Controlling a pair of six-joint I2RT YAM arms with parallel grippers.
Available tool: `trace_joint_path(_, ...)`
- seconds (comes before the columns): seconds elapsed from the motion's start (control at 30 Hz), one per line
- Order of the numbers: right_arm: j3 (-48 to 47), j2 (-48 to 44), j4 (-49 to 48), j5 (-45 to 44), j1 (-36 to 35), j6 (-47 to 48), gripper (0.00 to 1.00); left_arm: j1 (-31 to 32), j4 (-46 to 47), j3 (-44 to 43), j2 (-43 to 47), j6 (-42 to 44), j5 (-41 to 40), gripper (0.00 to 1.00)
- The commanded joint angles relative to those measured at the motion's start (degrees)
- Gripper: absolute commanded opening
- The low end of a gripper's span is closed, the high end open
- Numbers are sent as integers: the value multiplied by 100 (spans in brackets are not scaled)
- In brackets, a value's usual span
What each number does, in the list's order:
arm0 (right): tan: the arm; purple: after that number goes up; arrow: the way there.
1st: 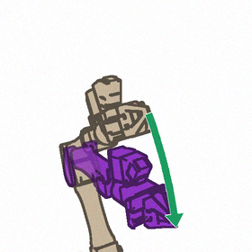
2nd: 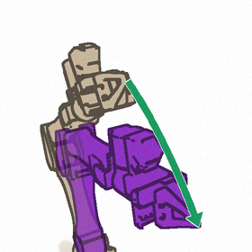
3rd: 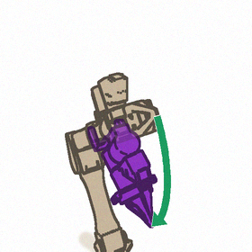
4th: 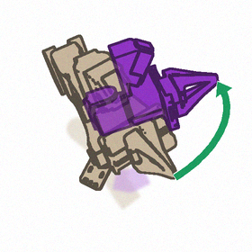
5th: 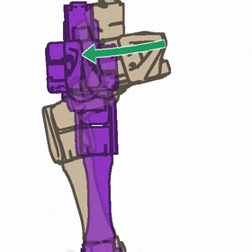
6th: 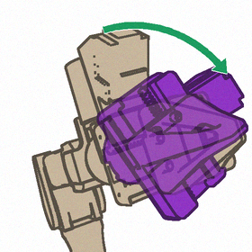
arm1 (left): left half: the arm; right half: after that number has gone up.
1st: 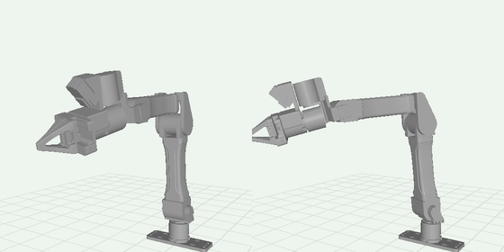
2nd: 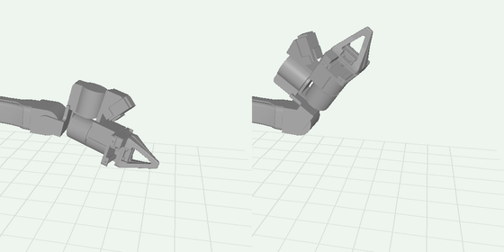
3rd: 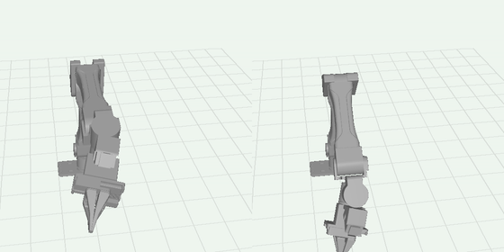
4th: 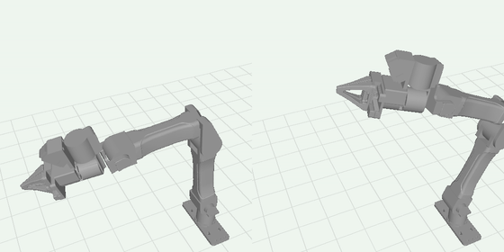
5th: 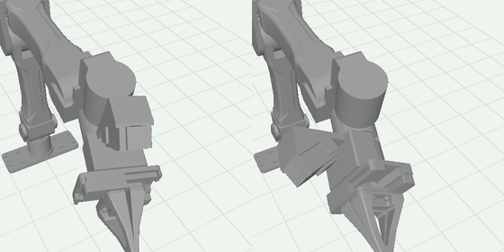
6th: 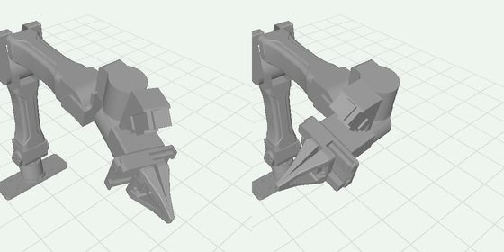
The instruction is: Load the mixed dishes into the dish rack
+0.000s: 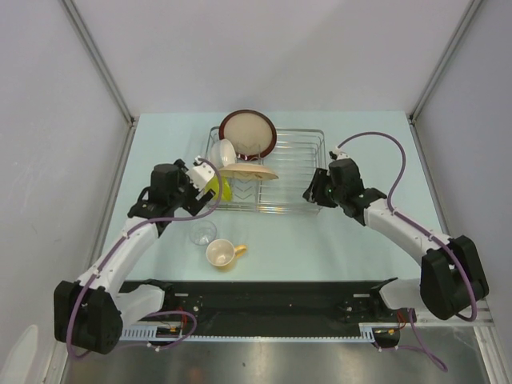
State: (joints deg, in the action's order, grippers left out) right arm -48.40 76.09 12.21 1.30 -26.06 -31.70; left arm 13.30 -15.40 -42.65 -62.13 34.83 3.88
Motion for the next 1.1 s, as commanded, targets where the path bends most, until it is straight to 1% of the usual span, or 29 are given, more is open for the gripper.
trace_joint_path(0.0,217,-147,661,-279,93,50,50,-56,-622,109,280,-213,210,100)
trace_joint_path(0.07,147,-366,599,-314,75,77,52,-56,-727,-14,306,-231,201,100)
trace_joint_path(0.13,25,-525,642,-437,-82,94,54,-56,-771,-321,307,-292,166,100)
trace_joint_path(0.17,-185,-621,695,-490,-170,146,55,-56,-841,-444,298,-319,148,100)
trace_joint_path(0.2,-300,-674,869,-656,-301,164,56,-56,-894,-733,280,-388,148,100)
trace_joint_path(0.27,-633,-823,1142,-858,-828,278,57,-56,-1069,-1024,263,-468,174,100)
trace_joint_path(0.3,-757,-868,1257,-1155,-1048,331,58,-64,-1114,-1261,289,-564,201,100)
trace_joint_path(0.33,-863,-894,1345,-1332,-1607,375,59,-56,-1158,-1350,306,-600,227,100)
trace_joint_path(0.4,-1178,-904,1642,-1719,-2058,437,61,-56,-1264,-1508,359,-653,218,100)
trace_joint_path(0.43,-1259,-877,1705,-1756,-2487,437,61,-56,-1307,-1500,429,-653,201,100)
trace_joint_path(0.53,-1522,-719,1715,-1660,-3026,463,61,-73,-1352,-1150,666,-530,87,100)
trace_joint_path(0.57,-1584,-641,1654,-1625,-3349,507,61,-91,-1352,-896,763,-504,87,100)
trace_joint_path(0.7,-2076,9,1601,-1589,-3984,832,59,-336,-1492,-421,1079,-626,262,100)
trace_joint_path(0.77,-2479,466,1644,-1642,-4248,1104,58,-450,-1580,-288,1194,-749,411,100)
trace_joint_path(0.8,-2629,607,1662,-1668,-4493,1209,58,-564,-1606,-270,1194,-776,447,100)
trace_joint_path(0.83,-2778,913,1688,-1686,-4617,1393,58,-618,-1668,-252,1212,-811,491,100)
trace_joint_path(0.9,-3235,1204,1776,-1738,-4915,1553,58,-758,-1703,-252,1212,-899,588,100)
trace_joint_path(1.07,-4140,2100,2057,-1589,-5259,1781,57,-996,-1800,-313,1221,-1048,746,100)
